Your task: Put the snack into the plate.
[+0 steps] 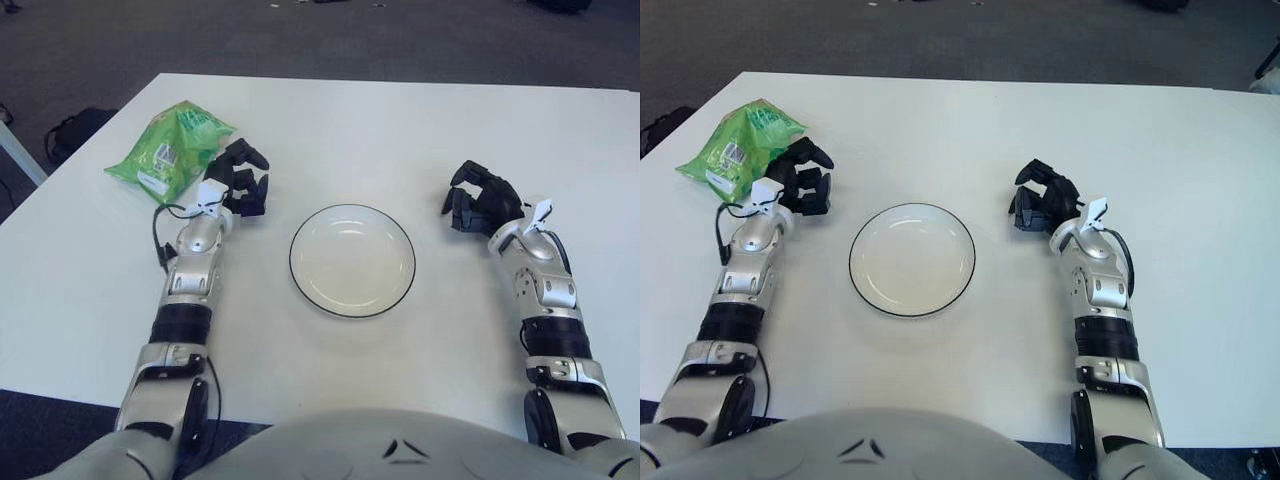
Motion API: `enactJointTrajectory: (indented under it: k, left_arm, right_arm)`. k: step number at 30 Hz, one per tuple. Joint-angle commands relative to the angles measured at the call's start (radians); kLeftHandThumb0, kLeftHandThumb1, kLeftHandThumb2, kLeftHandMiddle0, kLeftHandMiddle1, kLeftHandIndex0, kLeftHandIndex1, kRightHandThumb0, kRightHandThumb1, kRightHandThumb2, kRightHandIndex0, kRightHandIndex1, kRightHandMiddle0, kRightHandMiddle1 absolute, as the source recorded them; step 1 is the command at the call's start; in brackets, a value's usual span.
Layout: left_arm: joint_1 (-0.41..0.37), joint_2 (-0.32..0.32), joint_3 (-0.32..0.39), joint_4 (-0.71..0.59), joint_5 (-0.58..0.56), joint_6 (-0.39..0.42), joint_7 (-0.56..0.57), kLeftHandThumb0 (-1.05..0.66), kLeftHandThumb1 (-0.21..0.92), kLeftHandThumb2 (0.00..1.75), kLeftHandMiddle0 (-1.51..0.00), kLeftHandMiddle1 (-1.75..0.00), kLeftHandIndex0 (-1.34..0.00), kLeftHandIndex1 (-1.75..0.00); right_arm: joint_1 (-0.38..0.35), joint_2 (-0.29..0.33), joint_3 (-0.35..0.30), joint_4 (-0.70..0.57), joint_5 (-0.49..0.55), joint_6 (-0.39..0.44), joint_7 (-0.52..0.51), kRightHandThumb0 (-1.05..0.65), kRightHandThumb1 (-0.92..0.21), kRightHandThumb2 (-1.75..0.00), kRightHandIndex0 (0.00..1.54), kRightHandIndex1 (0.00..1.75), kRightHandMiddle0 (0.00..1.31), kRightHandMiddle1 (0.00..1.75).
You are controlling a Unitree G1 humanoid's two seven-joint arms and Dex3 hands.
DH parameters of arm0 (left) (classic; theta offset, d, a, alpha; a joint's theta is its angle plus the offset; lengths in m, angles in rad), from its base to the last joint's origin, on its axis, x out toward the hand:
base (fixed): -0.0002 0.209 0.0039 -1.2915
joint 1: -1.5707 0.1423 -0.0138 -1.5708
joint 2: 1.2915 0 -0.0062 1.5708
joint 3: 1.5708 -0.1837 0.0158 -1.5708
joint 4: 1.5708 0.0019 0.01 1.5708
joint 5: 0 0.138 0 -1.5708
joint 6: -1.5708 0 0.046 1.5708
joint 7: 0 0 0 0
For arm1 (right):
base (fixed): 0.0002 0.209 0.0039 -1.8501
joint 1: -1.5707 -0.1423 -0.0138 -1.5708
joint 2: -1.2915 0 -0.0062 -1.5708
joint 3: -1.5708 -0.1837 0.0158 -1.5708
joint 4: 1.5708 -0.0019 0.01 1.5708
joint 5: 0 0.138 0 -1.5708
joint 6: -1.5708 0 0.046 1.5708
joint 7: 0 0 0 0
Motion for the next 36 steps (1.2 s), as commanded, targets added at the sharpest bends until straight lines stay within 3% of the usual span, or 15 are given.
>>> enactJointTrajectory:
  k: [1, 6, 14, 20, 28, 36]
  left_arm:
    - [-0.015, 0.048, -0.005, -0.088, 0.082, 0.042, 0.04, -0.43, 0.46, 1.14, -1.01, -1.75, -0.5, -1.75]
    - [-0.052, 0.111, -0.007, -0.109, 0.219, 0.03, 0.123, -0.43, 0.48, 1.12, -0.99, -1.75, -0.49, -1.75]
    - [-0.109, 0.176, -0.001, -0.088, 0.277, 0.018, 0.158, -0.43, 0.47, 1.12, -0.99, -1.75, -0.49, -1.75]
    - [-0.135, 0.188, -0.01, -0.085, 0.366, 0.009, 0.267, -0.44, 0.45, 1.15, -1.08, -1.75, -0.51, -1.75]
    - [-0.217, 0.224, -0.091, 0.013, 0.642, 0.09, 0.511, -0.45, 0.4, 1.21, -1.22, -1.75, -0.54, -1.75]
    - [-0.293, 0.264, -0.136, 0.13, 0.73, 0.154, 0.585, -0.46, 0.38, 1.23, -1.23, -1.75, -0.56, -1.75]
  right_arm:
    - [0.077, 0.023, 0.041, 0.048, -0.016, 0.119, 0.004, -0.01, -0.15, -1.51, 0.74, 1.75, 0.53, 1.71]
    - [0.077, 0.026, 0.044, 0.043, -0.013, 0.128, 0.003, -0.01, -0.14, -1.52, 0.74, 1.75, 0.52, 1.72]
    - [0.072, 0.029, 0.049, 0.045, -0.015, 0.131, 0.005, -0.01, -0.13, -1.52, 0.75, 1.75, 0.54, 1.69]
    - [0.071, 0.028, 0.053, 0.05, -0.017, 0.13, 0.007, -0.01, -0.13, -1.52, 0.75, 1.75, 0.55, 1.68]
    - [0.068, 0.038, 0.051, 0.063, -0.017, 0.121, 0.001, -0.01, -0.13, -1.53, 0.76, 1.75, 0.53, 1.7]
    - [0.066, 0.046, 0.047, 0.071, -0.02, 0.119, -0.006, -0.01, -0.14, -1.52, 0.75, 1.75, 0.52, 1.71]
